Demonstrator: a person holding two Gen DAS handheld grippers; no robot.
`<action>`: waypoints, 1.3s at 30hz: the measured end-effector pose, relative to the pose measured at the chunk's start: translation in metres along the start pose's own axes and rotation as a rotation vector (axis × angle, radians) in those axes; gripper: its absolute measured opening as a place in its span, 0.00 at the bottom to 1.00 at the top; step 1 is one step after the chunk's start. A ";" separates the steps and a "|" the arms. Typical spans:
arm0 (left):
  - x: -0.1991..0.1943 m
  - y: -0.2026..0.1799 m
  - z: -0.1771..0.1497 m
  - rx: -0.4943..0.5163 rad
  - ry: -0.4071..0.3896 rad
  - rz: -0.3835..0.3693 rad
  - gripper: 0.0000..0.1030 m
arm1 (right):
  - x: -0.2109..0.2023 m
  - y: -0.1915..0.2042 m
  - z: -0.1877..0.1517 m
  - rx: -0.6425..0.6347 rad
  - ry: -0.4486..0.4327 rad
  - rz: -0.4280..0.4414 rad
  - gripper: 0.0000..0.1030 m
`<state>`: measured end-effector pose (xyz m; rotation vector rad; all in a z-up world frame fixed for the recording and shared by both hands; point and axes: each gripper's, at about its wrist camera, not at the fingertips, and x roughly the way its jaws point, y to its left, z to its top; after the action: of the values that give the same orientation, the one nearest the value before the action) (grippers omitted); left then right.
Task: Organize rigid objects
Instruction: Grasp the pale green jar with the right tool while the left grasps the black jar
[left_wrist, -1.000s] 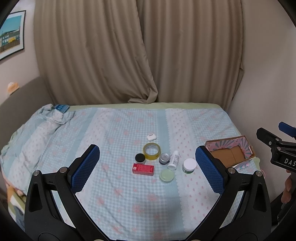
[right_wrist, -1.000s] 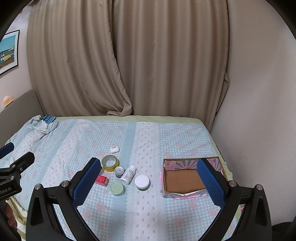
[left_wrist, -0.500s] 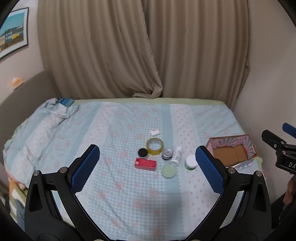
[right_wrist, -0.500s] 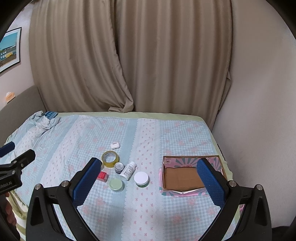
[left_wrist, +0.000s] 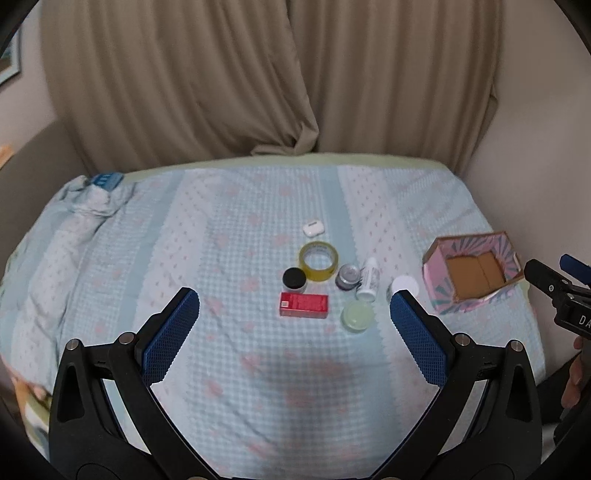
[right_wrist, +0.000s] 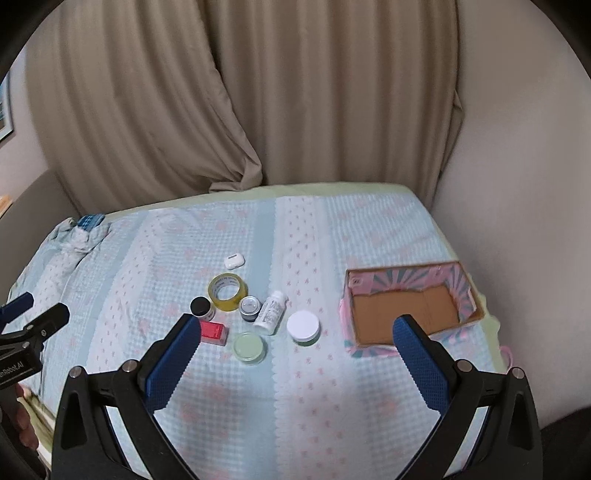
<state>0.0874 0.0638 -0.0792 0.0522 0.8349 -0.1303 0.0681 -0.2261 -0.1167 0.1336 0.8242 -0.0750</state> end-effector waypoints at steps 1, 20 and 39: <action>0.011 0.007 0.003 0.008 0.015 -0.011 0.99 | 0.009 0.008 -0.001 0.017 0.017 -0.013 1.00; 0.294 0.032 0.021 0.154 0.389 -0.128 0.99 | 0.206 0.082 -0.056 0.124 0.383 -0.078 1.00; 0.473 -0.001 -0.044 0.187 0.693 -0.102 0.69 | 0.381 0.092 -0.109 -0.008 0.702 -0.041 0.98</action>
<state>0.3690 0.0223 -0.4595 0.2399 1.5165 -0.2952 0.2582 -0.1250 -0.4620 0.1361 1.5285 -0.0636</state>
